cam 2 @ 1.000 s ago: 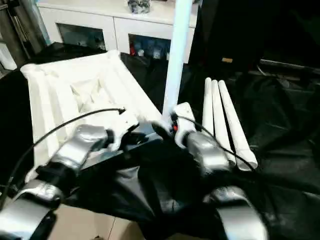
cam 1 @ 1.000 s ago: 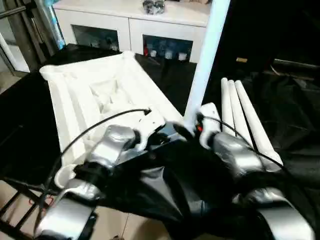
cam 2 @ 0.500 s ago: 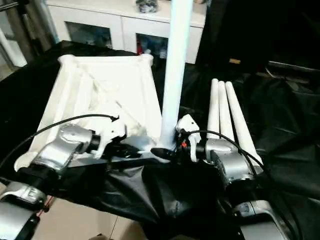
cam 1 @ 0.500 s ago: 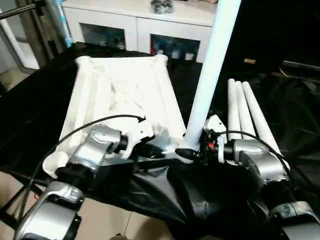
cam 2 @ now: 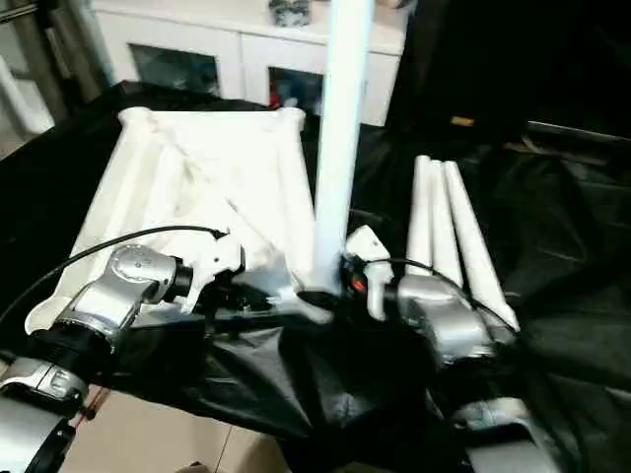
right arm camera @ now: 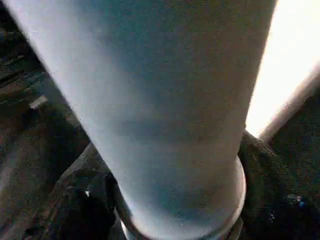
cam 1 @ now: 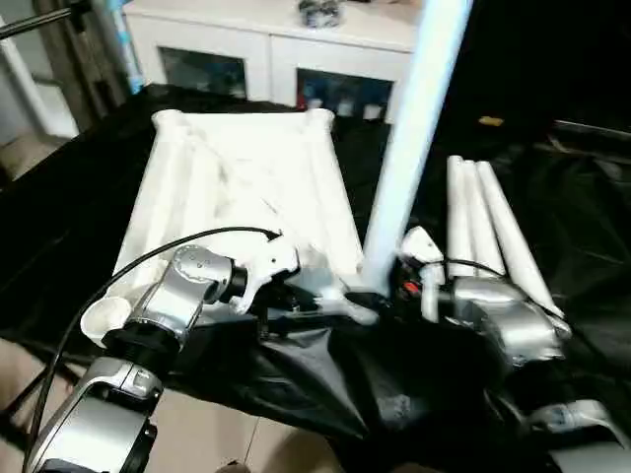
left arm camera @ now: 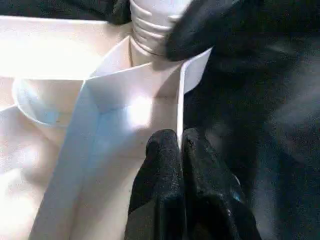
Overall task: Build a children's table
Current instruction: Rotate leg to tighten
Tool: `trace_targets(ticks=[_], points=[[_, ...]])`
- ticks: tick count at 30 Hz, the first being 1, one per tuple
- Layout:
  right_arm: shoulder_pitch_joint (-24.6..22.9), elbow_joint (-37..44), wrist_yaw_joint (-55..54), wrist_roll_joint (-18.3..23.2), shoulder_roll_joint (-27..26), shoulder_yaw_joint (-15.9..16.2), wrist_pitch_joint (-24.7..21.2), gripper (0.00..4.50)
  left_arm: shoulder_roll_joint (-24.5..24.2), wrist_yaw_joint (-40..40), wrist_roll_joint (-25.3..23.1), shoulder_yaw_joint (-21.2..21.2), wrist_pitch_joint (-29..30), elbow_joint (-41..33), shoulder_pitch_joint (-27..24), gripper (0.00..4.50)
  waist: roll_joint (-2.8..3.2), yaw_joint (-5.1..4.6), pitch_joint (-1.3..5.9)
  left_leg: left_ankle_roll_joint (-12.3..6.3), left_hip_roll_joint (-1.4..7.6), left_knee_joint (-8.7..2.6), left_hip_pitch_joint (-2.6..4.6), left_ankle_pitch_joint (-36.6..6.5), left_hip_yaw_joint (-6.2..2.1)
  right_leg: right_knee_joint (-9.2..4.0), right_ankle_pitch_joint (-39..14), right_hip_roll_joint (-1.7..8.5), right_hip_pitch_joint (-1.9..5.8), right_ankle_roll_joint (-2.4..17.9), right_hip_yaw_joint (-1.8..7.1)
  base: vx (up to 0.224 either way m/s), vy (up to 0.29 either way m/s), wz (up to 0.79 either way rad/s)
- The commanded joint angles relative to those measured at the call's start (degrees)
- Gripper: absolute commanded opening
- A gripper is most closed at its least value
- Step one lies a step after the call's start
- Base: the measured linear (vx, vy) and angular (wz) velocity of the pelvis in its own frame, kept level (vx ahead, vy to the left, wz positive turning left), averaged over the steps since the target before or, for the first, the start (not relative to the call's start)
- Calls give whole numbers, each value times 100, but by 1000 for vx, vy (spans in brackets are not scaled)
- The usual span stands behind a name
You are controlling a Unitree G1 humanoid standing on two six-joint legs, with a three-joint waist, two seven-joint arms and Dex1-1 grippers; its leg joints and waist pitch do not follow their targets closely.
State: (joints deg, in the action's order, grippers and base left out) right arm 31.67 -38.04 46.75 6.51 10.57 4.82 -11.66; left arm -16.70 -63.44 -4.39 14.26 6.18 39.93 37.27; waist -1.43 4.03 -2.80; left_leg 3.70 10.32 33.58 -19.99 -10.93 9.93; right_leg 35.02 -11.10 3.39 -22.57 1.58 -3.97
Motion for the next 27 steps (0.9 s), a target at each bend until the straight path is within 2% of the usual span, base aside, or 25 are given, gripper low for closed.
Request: trace_targets(ticks=[1,2,3,4,5,8,9,10,11,12,14,16,18,19,22,24,27], points=[[202,-793,-1355,-241,-447,-6,-61,277,502,708,12,-17,202,-19,267,0,20,-62,267,119,308,-451,52,-1636,-144,-599,-2739,591,205,831,315,0,0,0],[371,-1118,-1998,-228,-609,-188,-72,277,651,997,-12,-62,332,12,330,0,28,-95,259,145,314,-459,54,-1644,-151,-603,-2716,577,185,838,318,0,0,0],[371,-1118,-1998,-228,-609,-188,-72,277,651,997,-12,-62,332,12,330,0,28,-119,276,170,313,-454,51,-1630,-157,-590,-2640,574,193,857,318,0,0,0],[512,-1353,-2450,-191,-765,-311,-49,276,817,1275,-36,-92,466,15,387,0,19,-121,275,126,304,-456,41,-1623,-154,-601,-2527,562,203,857,316,0,0,0],[625,-1514,-2726,-176,-913,-356,4,276,983,1496,-56,-100,558,3,426,0,23,-124,271,84,306,-445,52,-1611,-134,-598,-2377,561,178,911,333,0,0,0],[686,-1592,-2847,-177,-1005,-372,47,276,1081,1619,-65,-95,599,-4,447,0,15,-105,304,-44,290,-428,0,-1275,-107,-531,-1744,543,236,1026,345,0,0,0],[686,-1592,-2847,-177,-1005,-372,47,276,1081,1619,-65,-95,599,-4,447,0,12,-91,324,-116,286,-409,-3,-1096,-90,-495,-1364,531,251,1099,348,0,0,0],[719,-1615,-2788,-236,-1120,-306,195,276,1184,1653,-74,-47,562,-34,435,0,17,-82,330,-155,284,-404,5,-1028,-80,-486,-1228,534,248,1134,347,0,0,0],[706,-1580,-2658,-222,-1131,-306,256,332,1180,1594,-71,-27,528,-60,406,0,13,-77,335,-218,281,-392,-7,-907,-75,-459,-982,531,265,1213,347,0,0,0],[684,-1531,-2505,-184,-1120,-323,287,346,1146,1517,-80,-2,459,-85,371,0,9,-71,338,-252,277,-392,-21,-849,-73,-451,-898,531,282,1230,345,0,0,0],[685,-1529,-2343,-150,-1097,-362,339,352,1089,1446,-91,15,389,-106,331,0,15,-60,337,-327,280,-390,-29,-792,-71,-447,-819,531,291,1259,338,0,0,0],[724,-1605,-2182,-167,-1043,-344,480,374,1026,1420,-94,21,385,-130,291,0,25,-61,328,-310,291,-400,-15,-872,-75,-463,-966,542,284,1267,334,0,0,0],[689,-1540,-1947,-179,-968,-261,544,387,966,1346,-85,43,376,-167,257,0,24,-65,320,-285,294,-407,-15,-1026,-80,-482,-1178,541,290,1244,329,0,0,0],[578,-1332,-1498,-181,-823,-89,620,396,873,1193,-48,74,331,-233,208,0,32,-70,323,-297,298,-409,-21,-1023,-86,-480,-1138,535,295,1228,331,0,0,0],[404,-987,-905,-118,-631,92,651,396,761,957,-1,113,254,-295,158,0,23,-68,334,-383,305,-399,-31,-913,-83,-447,-870,529,307,1263,336,0,0,0],[182,-521,-137,14,-352,225,621,396,610,597,70,147,151,-376,99,0,38,-55,329,-426,300,-396,-26,-859,-81,-450,-789,530,310,1300,334,0,0,0],[36,-198,475,128,-119,274,570,396,475,256,147,177,29,-440,48,0,27,-39,334,-528,318,-390,-33,-855,-82,-440,-733,531,316,1338,332,0,0,0]])
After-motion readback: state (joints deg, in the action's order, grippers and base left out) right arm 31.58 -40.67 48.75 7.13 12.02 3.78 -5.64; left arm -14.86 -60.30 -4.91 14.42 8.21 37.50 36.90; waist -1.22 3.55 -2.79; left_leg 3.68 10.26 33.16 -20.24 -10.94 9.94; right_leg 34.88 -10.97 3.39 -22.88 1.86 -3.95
